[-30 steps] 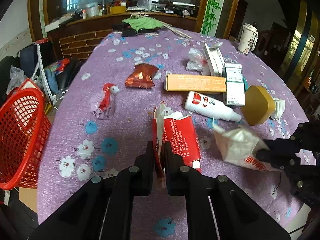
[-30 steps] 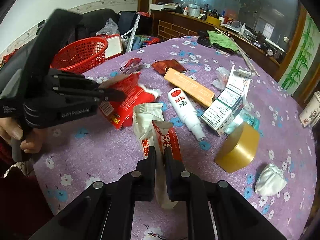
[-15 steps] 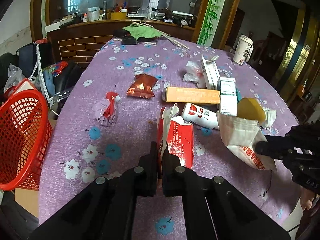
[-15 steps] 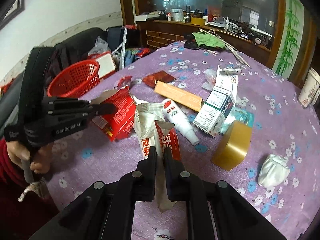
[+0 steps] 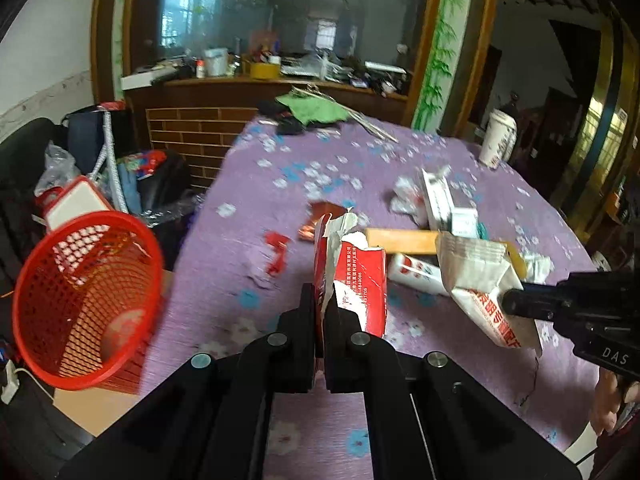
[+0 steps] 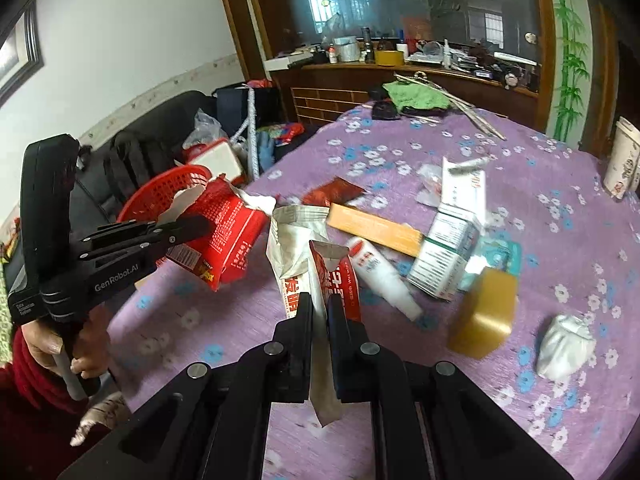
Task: Collect trash
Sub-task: 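Carry both items to the red basket and open both grippers over it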
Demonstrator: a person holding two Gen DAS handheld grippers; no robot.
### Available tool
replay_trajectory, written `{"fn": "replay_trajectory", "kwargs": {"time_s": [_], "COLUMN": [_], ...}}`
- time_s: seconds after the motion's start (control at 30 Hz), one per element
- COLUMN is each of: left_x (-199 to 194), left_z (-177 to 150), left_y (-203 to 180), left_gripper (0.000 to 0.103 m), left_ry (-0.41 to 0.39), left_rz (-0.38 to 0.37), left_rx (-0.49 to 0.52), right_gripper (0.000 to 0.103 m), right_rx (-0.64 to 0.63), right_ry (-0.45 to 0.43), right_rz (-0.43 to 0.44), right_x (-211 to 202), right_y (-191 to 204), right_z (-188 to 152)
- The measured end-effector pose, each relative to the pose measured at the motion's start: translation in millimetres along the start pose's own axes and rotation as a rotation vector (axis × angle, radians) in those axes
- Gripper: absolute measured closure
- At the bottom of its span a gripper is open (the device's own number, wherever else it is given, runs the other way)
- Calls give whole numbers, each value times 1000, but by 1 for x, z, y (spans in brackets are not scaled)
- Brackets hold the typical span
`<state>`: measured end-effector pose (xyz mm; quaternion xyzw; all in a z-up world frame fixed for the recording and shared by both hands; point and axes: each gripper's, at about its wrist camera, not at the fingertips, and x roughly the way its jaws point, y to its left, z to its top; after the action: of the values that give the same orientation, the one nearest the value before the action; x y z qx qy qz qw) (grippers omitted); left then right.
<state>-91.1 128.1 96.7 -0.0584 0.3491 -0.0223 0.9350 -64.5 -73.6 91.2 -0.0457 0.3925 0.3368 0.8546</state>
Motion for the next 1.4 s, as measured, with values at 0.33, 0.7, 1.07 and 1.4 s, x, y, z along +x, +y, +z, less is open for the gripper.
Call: {"fn": "replay_trajectory", "kwargs": {"time_s": [0.33, 0.7, 1.07, 1.4], "left_x": [-38, -63, -50, -55], "left_z": [17, 9, -7, -7], "left_y": [69, 157, 215, 196], "left_gripper": [100, 100, 96, 50], "left_ry": [-80, -101, -55, -95], "left_rz": [93, 263, 322, 308], "left_rx": [-104, -194, -285, -256], "right_gripper": [94, 94, 92, 76], "right_rx": [-33, -67, -104, -91], "right_ry": [-44, -50, 22, -38], "right_rz": [105, 250, 308, 256], "right_x": [12, 59, 143, 117], "right_y": [49, 128, 195, 162], "right_z": [38, 94, 129, 114]}}
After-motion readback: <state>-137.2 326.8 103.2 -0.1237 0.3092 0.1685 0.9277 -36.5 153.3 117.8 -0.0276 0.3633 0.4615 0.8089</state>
